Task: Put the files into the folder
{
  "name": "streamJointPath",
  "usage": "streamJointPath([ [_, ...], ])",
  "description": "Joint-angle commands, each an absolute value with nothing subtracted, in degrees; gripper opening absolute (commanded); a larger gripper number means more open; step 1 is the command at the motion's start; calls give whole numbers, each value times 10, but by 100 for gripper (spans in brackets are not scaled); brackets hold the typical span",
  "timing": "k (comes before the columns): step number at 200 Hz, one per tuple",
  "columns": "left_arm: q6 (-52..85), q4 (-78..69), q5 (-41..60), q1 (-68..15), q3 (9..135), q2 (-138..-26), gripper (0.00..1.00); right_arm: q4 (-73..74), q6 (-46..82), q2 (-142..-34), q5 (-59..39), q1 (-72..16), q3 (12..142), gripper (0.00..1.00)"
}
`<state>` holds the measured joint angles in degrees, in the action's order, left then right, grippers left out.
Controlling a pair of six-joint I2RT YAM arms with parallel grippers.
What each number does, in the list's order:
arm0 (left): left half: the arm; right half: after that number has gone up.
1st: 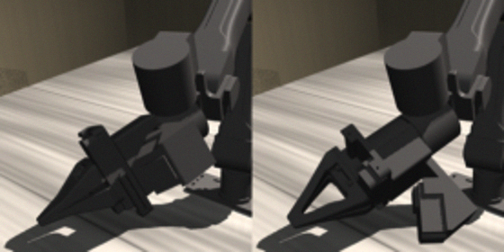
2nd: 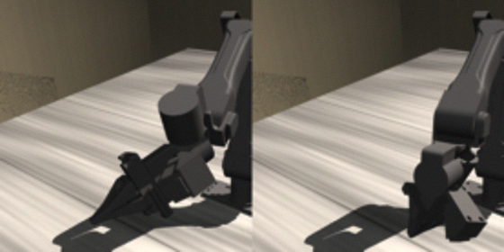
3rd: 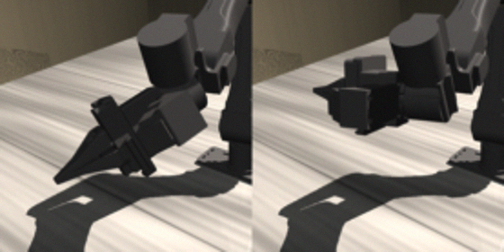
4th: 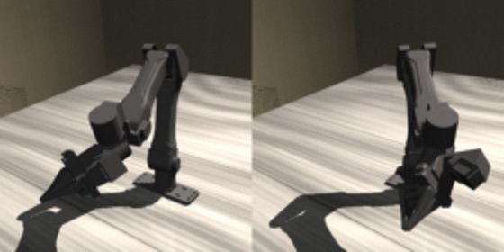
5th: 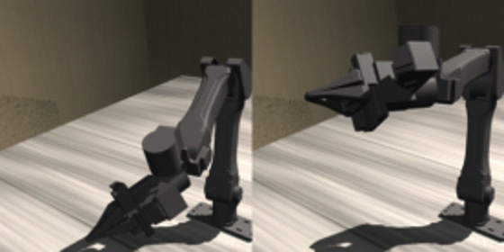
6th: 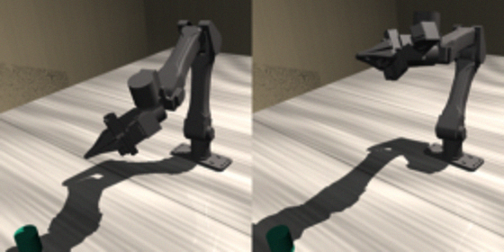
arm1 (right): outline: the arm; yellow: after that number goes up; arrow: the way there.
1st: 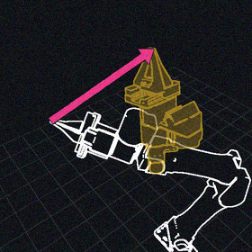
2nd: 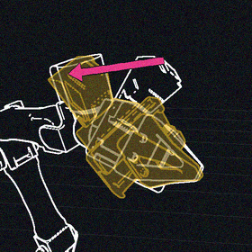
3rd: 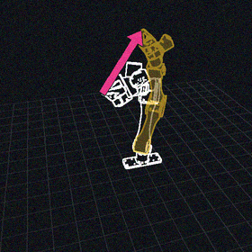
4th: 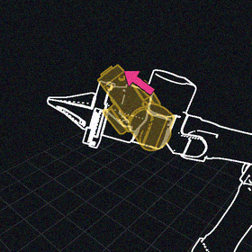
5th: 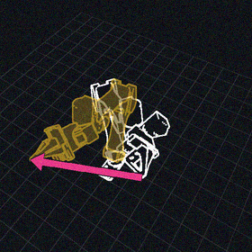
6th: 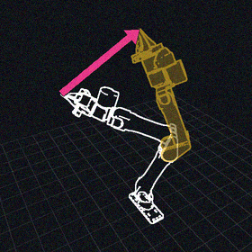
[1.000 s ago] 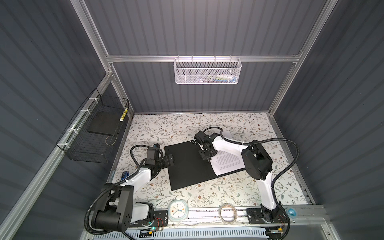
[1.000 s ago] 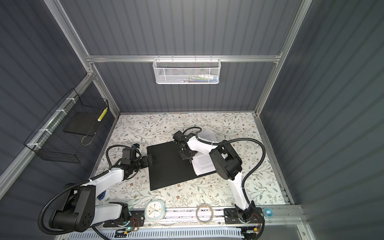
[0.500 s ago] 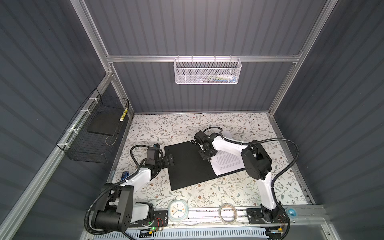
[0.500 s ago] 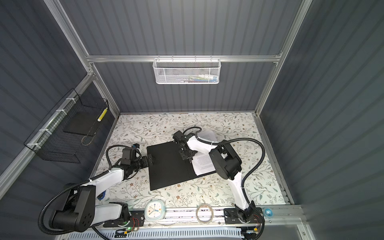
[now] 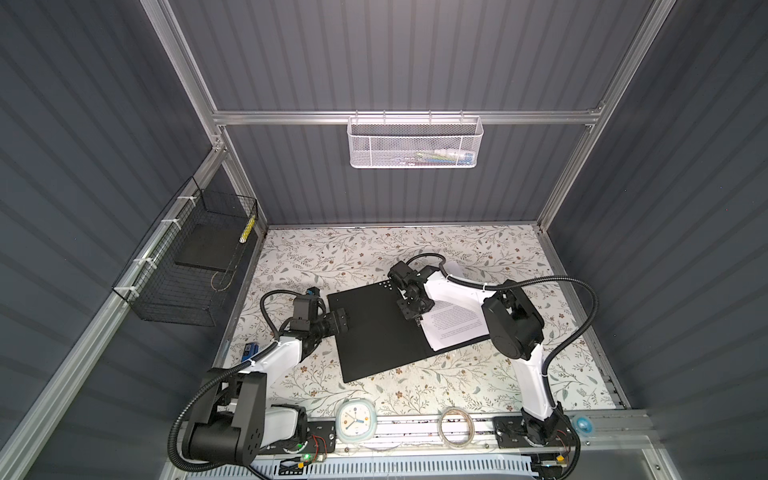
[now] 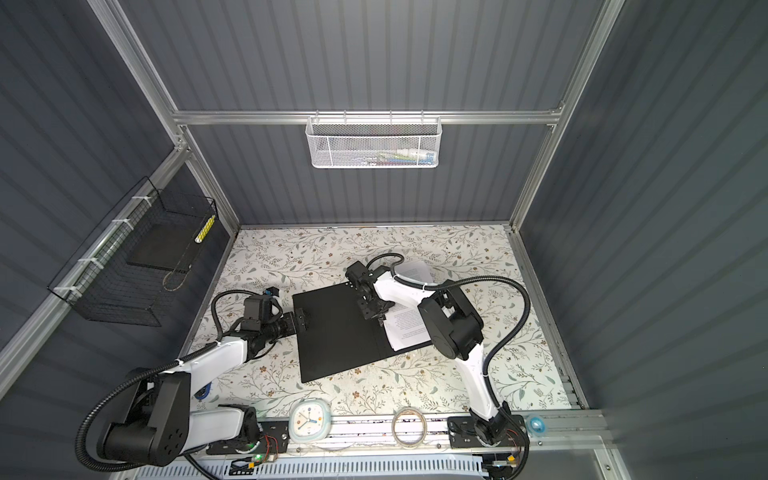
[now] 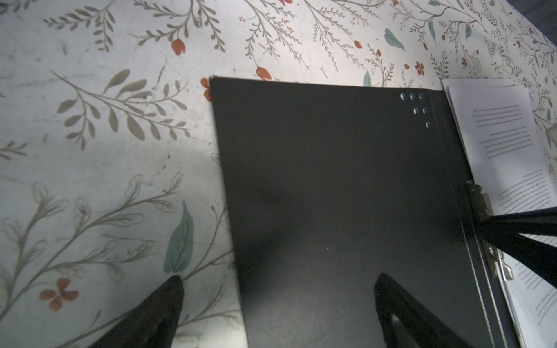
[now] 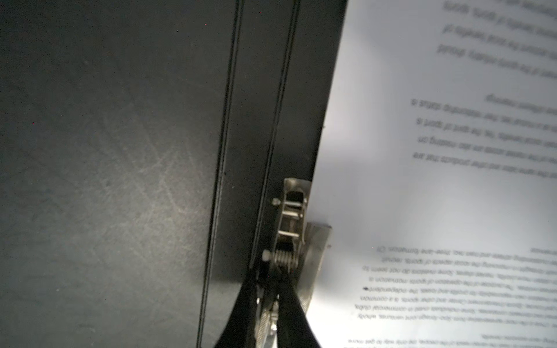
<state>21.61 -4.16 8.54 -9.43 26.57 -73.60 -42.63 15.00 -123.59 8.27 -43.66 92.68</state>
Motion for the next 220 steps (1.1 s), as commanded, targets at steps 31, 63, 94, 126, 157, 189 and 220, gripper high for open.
streamJointPath([
  [31, 216, -47, 92, -94, 258, -720, 99, -433, 156, -1231, 100, -433, 923, 7],
  [63, 217, -48, 90, -94, 255, -713, 99, -429, 158, -1221, 103, -429, 922, 5],
  [94, 218, -47, 85, -94, 254, -710, 99, -423, 160, -1213, 101, -424, 914, 4],
  [126, 218, -48, 84, -94, 253, -707, 99, -419, 160, -1205, 106, -419, 915, 2],
  [157, 218, -47, 83, -94, 252, -707, 99, -417, 158, -1196, 113, -412, 920, 0],
  [189, 218, -48, 85, -94, 252, -708, 99, -420, 156, -1190, 118, -405, 932, 0],
  [220, 218, -48, 85, -94, 253, -708, 99, -428, 150, -1184, 125, -399, 944, 0],
])
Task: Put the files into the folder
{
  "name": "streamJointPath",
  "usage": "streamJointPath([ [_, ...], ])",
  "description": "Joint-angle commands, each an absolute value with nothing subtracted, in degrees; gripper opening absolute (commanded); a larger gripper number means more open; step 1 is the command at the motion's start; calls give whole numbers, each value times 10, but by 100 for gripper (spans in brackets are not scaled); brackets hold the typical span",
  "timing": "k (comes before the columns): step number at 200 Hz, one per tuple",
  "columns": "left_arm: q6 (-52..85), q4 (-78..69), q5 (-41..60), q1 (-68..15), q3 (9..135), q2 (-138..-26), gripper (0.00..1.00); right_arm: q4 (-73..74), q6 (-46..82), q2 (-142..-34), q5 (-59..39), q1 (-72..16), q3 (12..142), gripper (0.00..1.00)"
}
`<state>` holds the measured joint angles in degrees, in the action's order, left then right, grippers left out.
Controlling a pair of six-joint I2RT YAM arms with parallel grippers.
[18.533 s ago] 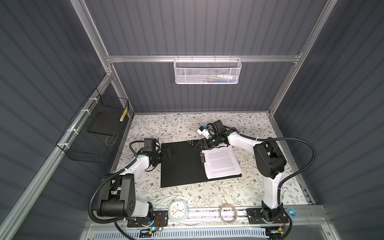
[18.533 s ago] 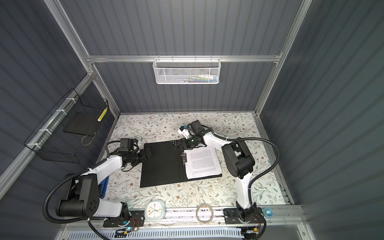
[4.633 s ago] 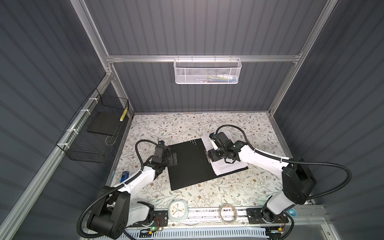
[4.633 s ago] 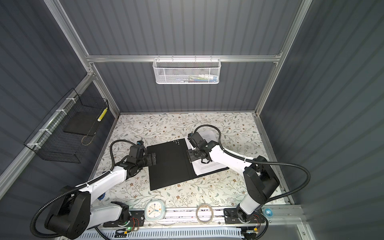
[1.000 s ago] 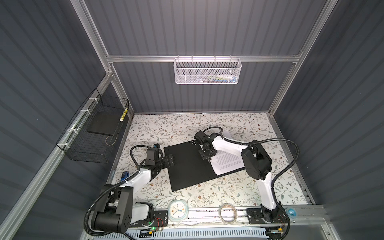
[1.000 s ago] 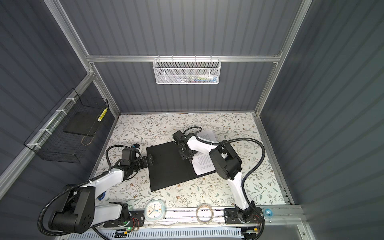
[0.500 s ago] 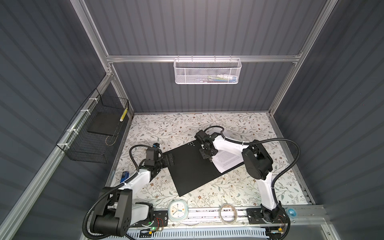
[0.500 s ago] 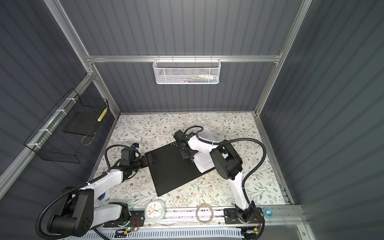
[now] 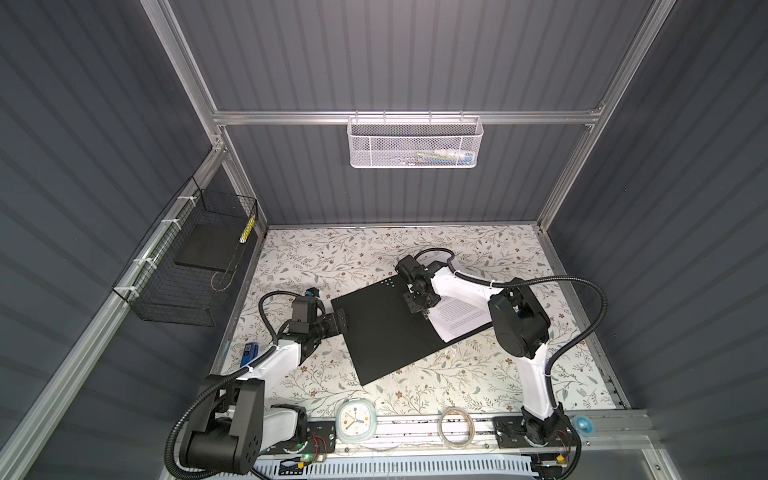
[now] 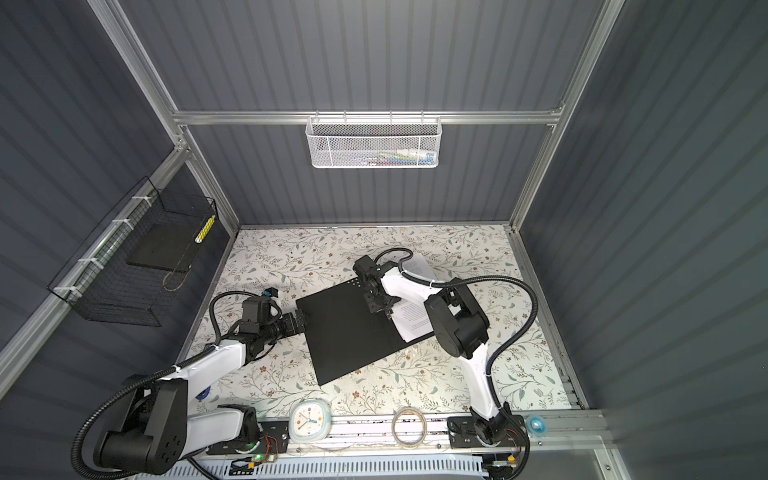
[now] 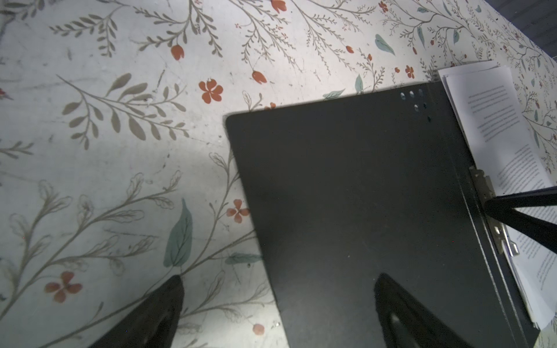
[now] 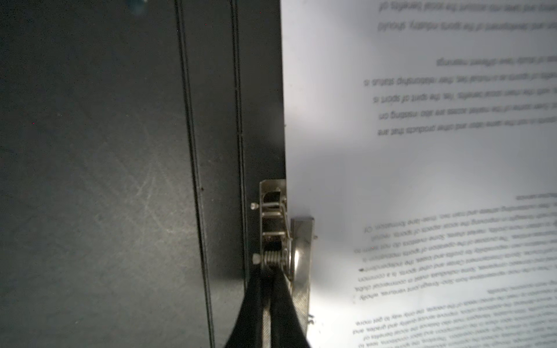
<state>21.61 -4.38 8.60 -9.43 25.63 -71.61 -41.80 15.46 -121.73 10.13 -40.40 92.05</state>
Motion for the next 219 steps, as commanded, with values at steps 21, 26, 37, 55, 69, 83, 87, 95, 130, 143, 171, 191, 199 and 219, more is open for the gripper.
streamJointPath([
  [21, 218, -48, 89, -94, 254, -711, 99, -430, 148, -1173, 126, -392, 945, 0],
  [26, 218, -48, 90, -94, 255, -713, 99, -430, 147, -1170, 127, -390, 944, 0],
  [37, 216, -46, 96, -94, 258, -715, 99, -431, 146, -1164, 125, -387, 945, 0],
  [55, 216, -44, 106, -94, 263, -709, 99, -434, 142, -1151, 123, -382, 944, 0],
  [69, 216, -43, 115, -94, 264, -700, 99, -438, 138, -1141, 124, -380, 945, 0],
  [83, 218, -57, 130, -94, 257, -691, 99, -444, 134, -1130, 126, -377, 948, 0],
  [87, 219, -64, 137, -94, 255, -689, 99, -447, 134, -1127, 126, -376, 949, 0],
  [95, 223, -77, 151, -94, 252, -688, 99, -451, 132, -1122, 128, -374, 951, 0],
  [130, 220, -107, 237, -94, 265, -718, 99, -457, 125, -1093, 119, -362, 955, 0],
  [143, 221, -122, 255, -94, 265, -725, 99, -459, 123, -1084, 115, -357, 955, 0],
  [171, 220, -148, 284, -95, 261, -721, 99, -464, 122, -1062, 111, -345, 954, 0],
  [191, 224, -177, 312, -95, 256, -716, 99, -463, 121, -1049, 102, -339, 951, 0],
  [199, 229, -194, 325, -96, 253, -718, 99, -460, 120, -1044, 92, -337, 949, 0],
  [219, 228, -210, 338, -96, 253, -723, 99, -442, 123, -1030, 49, -330, 936, 0],
])
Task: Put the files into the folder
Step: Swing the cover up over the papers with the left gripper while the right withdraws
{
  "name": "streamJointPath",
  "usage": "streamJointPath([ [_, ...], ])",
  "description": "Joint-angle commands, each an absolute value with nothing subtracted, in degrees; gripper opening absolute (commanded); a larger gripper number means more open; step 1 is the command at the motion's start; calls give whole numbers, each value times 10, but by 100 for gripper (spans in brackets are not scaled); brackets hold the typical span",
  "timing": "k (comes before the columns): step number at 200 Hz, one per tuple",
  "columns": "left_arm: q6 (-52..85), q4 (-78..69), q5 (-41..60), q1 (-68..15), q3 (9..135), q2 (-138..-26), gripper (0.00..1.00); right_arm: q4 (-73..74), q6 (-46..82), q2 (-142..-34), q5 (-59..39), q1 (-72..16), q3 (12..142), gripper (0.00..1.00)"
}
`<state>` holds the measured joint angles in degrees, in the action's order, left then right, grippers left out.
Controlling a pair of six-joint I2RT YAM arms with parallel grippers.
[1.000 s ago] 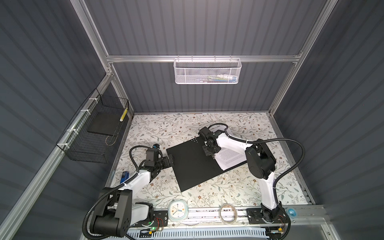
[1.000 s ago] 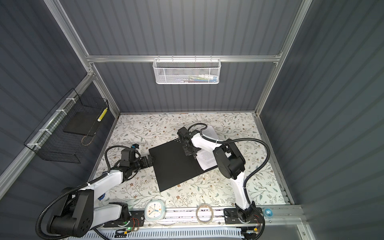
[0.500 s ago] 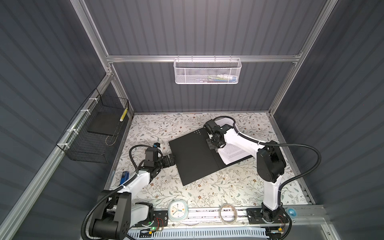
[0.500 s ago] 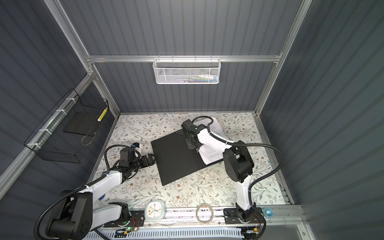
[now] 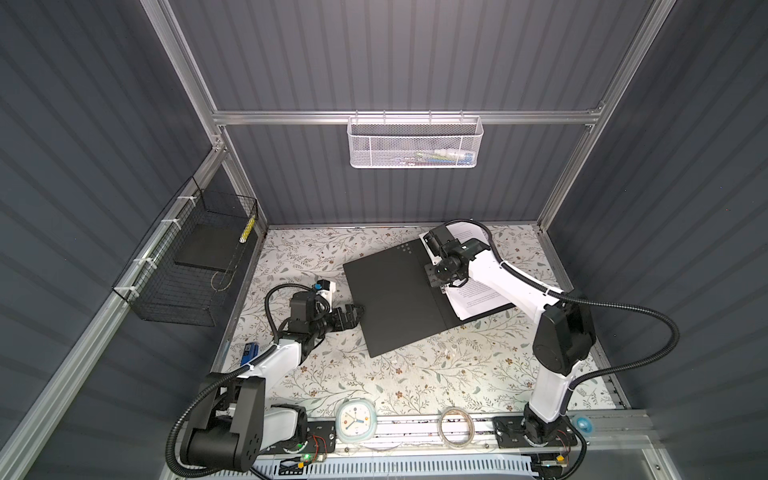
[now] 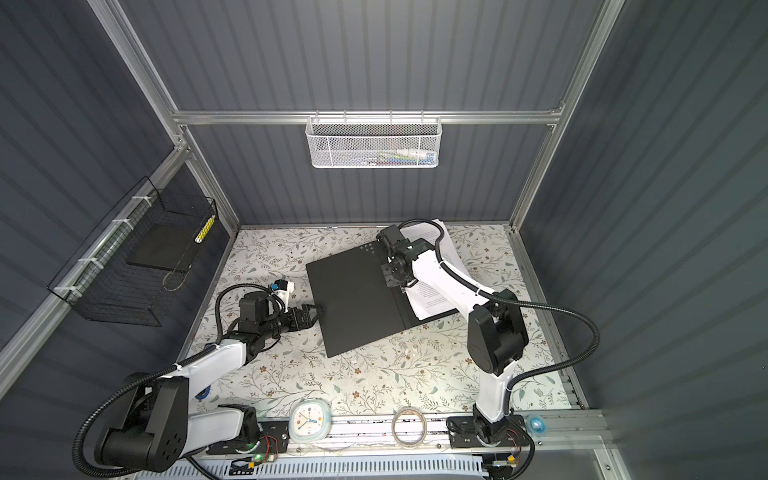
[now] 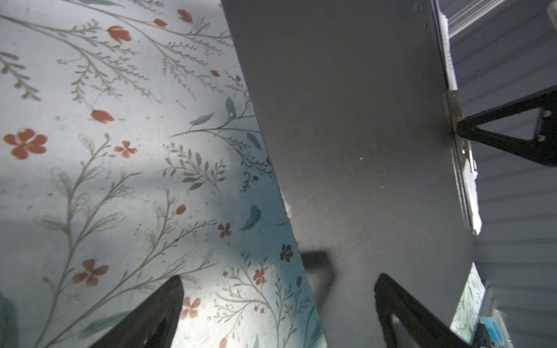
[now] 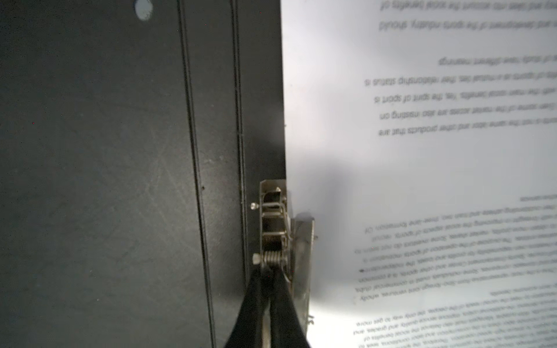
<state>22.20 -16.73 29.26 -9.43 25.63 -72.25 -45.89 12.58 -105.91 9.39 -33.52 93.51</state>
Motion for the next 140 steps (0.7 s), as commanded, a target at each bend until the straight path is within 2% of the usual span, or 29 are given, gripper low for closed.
streamJointPath([
  [1, 227, -210, 339, -96, 253, -723, 99, -440, 123, -1029, 46, -329, 936, 0],
  [55, 262, -262, 381, -127, 255, -720, 99, -429, 130, -1017, 22, -321, 921, 0],
  [88, 254, -220, 365, -161, 275, -694, 99, -438, 130, -1021, 38, -321, 919, 0],
  [140, 243, -123, 355, -169, 312, -632, 99, -427, 143, -1034, 24, -326, 892, 0],
])
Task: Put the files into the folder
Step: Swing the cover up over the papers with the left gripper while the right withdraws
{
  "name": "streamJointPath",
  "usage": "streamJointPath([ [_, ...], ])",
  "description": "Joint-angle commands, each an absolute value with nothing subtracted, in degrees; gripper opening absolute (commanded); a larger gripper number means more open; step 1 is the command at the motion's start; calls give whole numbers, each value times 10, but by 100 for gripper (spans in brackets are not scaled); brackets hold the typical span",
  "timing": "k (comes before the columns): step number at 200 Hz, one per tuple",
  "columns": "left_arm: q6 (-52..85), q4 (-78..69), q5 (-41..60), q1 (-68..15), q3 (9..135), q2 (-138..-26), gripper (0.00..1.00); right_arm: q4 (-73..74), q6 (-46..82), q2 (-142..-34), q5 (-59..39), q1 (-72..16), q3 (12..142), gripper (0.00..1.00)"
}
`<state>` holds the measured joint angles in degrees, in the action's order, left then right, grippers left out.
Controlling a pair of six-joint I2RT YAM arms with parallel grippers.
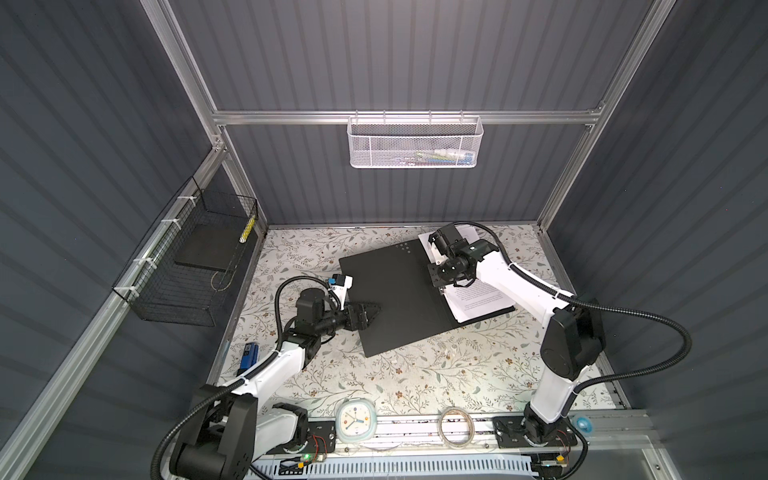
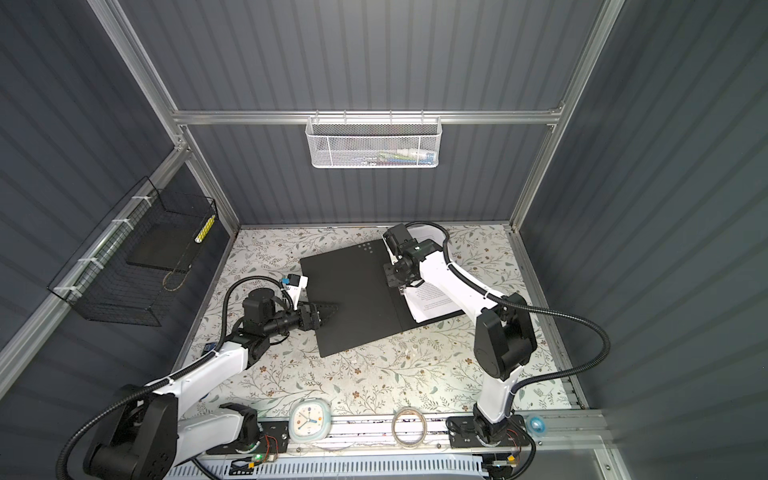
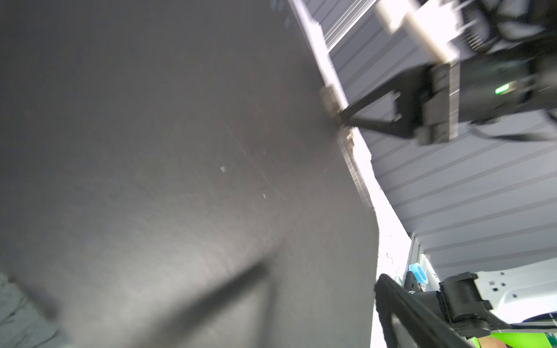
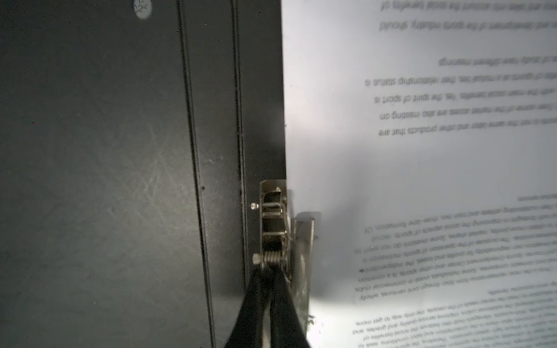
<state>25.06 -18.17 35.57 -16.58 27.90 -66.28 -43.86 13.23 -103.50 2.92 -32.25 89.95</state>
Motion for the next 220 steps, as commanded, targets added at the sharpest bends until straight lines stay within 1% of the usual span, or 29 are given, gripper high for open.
streamJointPath([
  [1, 242, -122, 355, -169, 313, -631, 99, -427, 144, -1035, 24, -326, 892, 0],
  [34, 232, -77, 371, -169, 345, -594, 99, -399, 155, -1048, -6, -333, 859, 0],
  [61, 224, -50, 398, -178, 377, -599, 99, -382, 169, -1070, -33, -345, 844, 0],
  [80, 207, -33, 390, -194, 386, -596, 99, -373, 177, -1092, -47, -361, 842, 0],
  [134, 173, 26, 394, -196, 429, -583, 99, -330, 218, -1131, -103, -387, 823, 0],
  [169, 161, 39, 405, -197, 460, -607, 99, -308, 238, -1152, -120, -403, 820, 0],
  [179, 160, 40, 408, -196, 464, -615, 99, -308, 237, -1153, -117, -405, 820, 4],
  [192, 159, 39, 409, -197, 471, -624, 99, -318, 230, -1149, -101, -405, 823, 14],
  [206, 159, 38, 410, -198, 477, -631, 99, -329, 221, -1141, -84, -404, 830, 18],
  [220, 157, 39, 415, -200, 485, -639, 99, -337, 212, -1128, -70, -404, 836, 26],
])
